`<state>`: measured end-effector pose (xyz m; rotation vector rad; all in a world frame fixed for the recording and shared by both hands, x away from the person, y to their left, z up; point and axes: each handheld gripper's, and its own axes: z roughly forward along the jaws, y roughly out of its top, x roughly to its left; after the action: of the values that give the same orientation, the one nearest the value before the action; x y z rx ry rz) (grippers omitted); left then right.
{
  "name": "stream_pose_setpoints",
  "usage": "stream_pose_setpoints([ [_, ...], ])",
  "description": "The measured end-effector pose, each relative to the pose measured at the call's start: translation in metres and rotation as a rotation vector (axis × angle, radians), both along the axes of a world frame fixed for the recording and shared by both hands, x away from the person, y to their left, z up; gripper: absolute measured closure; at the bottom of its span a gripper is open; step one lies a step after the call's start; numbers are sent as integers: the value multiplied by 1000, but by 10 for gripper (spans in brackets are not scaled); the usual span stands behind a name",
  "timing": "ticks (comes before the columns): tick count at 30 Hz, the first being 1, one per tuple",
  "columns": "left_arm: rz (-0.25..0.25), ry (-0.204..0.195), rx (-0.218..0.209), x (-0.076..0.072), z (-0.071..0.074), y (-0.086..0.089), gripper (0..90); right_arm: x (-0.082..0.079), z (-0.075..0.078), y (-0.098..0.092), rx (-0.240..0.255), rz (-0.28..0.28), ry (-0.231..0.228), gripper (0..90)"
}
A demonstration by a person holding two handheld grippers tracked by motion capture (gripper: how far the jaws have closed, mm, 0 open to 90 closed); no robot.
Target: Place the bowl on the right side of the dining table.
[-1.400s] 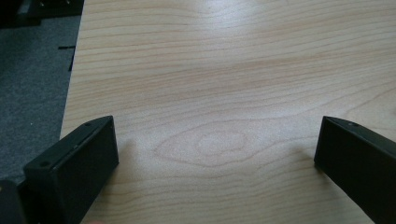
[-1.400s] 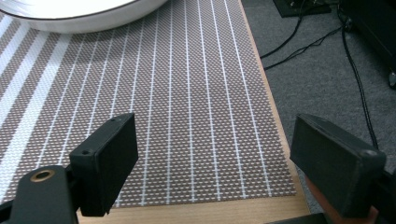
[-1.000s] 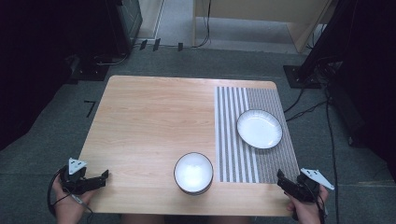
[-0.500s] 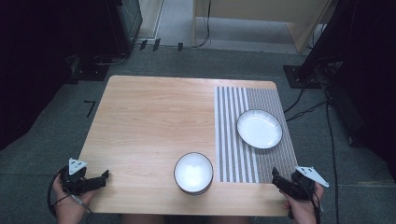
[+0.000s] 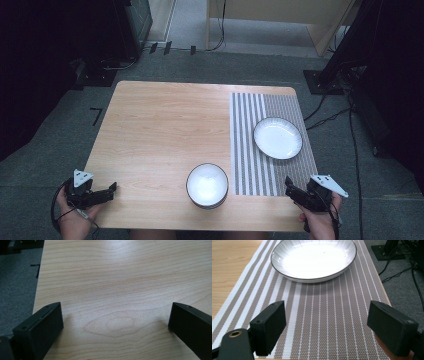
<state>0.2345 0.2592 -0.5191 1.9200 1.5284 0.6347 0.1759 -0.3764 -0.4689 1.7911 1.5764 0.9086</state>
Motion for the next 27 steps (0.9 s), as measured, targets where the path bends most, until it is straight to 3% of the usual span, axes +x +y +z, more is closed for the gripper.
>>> stream_pose_setpoints([
  [27, -6, 2, -2, 0, 0, -1, 0, 13, 23, 50, 1, 118, -18, 155],
])
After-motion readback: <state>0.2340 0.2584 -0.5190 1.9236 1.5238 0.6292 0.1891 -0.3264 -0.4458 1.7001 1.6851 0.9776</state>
